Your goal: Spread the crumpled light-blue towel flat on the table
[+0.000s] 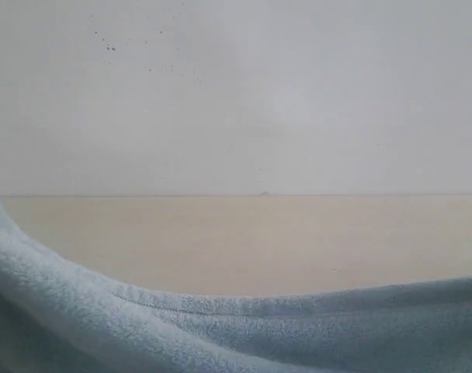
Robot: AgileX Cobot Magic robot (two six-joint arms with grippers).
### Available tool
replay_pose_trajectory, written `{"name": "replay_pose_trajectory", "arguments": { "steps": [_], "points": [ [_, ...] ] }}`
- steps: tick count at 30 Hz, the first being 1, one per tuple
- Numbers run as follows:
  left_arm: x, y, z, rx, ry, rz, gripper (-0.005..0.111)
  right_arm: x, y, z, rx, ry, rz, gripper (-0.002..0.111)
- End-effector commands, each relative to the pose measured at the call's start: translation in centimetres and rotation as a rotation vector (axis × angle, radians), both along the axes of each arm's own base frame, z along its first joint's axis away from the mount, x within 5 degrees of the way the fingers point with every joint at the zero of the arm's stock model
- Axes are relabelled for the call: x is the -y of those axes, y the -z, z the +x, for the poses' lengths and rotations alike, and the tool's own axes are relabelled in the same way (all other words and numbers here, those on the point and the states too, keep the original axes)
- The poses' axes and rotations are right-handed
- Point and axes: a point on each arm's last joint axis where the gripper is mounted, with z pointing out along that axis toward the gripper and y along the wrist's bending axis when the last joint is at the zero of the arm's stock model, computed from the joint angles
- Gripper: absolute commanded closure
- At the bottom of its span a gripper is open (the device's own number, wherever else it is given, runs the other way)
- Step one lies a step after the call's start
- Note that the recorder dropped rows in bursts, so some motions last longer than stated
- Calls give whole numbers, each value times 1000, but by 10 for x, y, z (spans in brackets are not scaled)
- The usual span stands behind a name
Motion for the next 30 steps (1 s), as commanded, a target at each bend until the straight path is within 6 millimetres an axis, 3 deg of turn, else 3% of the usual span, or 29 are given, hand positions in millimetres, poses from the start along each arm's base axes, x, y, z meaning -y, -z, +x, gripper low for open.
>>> {"name": "replay_pose_trajectory", "arguments": {
  "steps": [1,5,7,10,11,13,18,24,27,30],
  "points": [
    [-13,1,-62,50,-58,-29,103,2,-36,-20,100,-81,159,103],
    [-30,7,-117,160,-151,-29,103,18,-50,-59,216,-144,288,103],
    [-31,24,-110,95,-164,-1,103,16,-43,-56,190,-151,259,103],
    [-28,66,-76,-80,-206,4,103,3,-8,-27,34,-105,144,103],
    [-27,82,-58,-131,-232,-6,103,-4,12,-13,-55,-70,90,103],
    [-22,93,-31,-175,-236,-12,103,-21,36,12,-110,-76,76,103],
    [-12,105,22,-211,-224,-20,103,-48,63,72,-125,-75,8,103],
    [-11,152,92,-349,-256,6,103,-57,112,148,-199,-13,64,103],
    [-19,164,125,-332,-288,0,103,-53,122,187,-225,39,70,103],
    [-27,161,157,-265,-291,19,103,-55,123,225,-224,44,67,103]
  ]
}}
